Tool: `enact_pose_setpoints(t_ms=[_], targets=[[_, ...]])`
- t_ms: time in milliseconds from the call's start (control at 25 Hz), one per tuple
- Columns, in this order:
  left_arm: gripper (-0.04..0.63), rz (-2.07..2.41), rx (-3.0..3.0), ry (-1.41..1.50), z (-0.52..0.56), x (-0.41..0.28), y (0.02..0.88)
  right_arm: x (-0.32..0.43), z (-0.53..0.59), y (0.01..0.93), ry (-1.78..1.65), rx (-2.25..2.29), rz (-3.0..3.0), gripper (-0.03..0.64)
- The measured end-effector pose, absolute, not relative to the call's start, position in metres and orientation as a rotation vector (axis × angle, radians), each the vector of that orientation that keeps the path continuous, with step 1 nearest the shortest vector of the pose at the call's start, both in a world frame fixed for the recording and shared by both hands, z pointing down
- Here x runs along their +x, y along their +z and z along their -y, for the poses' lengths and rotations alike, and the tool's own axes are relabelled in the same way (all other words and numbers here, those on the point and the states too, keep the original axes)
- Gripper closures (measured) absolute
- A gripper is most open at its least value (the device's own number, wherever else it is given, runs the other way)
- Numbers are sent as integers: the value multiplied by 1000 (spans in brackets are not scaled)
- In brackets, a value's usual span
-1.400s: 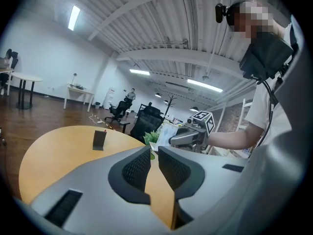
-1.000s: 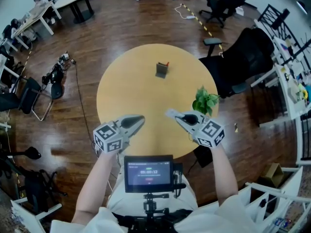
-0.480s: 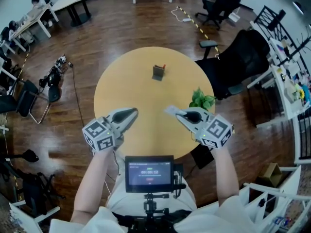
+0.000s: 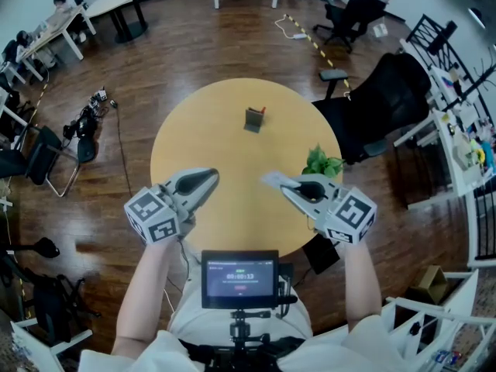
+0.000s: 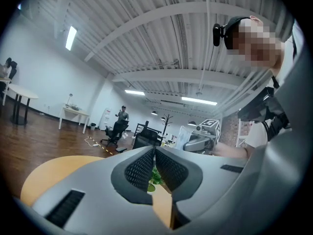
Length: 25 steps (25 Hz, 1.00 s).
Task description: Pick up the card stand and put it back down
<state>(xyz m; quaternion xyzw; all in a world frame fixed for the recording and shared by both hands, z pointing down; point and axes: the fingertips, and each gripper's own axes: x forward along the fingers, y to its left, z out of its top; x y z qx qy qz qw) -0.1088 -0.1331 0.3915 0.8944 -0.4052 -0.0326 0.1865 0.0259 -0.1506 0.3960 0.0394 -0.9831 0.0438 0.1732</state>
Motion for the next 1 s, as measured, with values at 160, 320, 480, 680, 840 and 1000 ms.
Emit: enact_pose_setpoints(t_ms=[160,320,480,680,840,1000], targets=[[588,1158,2519,-56,129,-110,396,26,149,398,126,106,2785,594],[586,1167,2511,-33,124,-111,401,26,145,401,120,93,2779,594],[586,1177,2509,-27,120,-115,401,25,140,399,128,90,2780,594],[586,1185,2500,-30,116,-118,406,23,136,403,123,75,2771,594],[586,1188,2490,-34,113,-119,411,22,132,405,128,77,2775,594],[586,1195,2485,-12,110,-118,416,24,129,407,126,76,2772,594]])
